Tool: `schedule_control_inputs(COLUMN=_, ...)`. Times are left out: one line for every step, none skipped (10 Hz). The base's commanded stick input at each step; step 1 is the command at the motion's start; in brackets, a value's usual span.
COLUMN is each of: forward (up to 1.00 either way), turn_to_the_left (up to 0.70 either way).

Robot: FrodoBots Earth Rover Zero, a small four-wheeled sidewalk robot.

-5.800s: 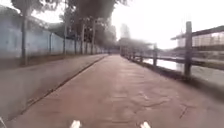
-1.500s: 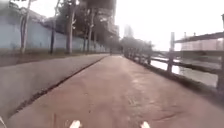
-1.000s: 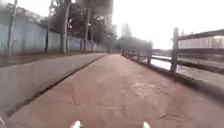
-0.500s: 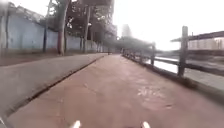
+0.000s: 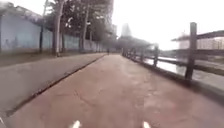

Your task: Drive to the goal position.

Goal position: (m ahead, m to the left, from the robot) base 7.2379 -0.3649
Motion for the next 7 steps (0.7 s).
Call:
schedule_control_inputs(forward=0.7, turn_to_the_left=0.0)
schedule_control_inputs(forward=0.7, turn_to_the_left=0.0)
schedule_control_inputs(forward=0.7, turn_to_the_left=0.0)
schedule_control_inputs(forward=0.7, turn_to_the_left=0.0)
schedule_control_inputs(forward=0.7, turn_to_the_left=0.0)
schedule_control_inputs(forward=0.7, turn_to_the_left=0.0)
schedule_control_inputs(forward=0.7, turn_to_the_left=0.0)
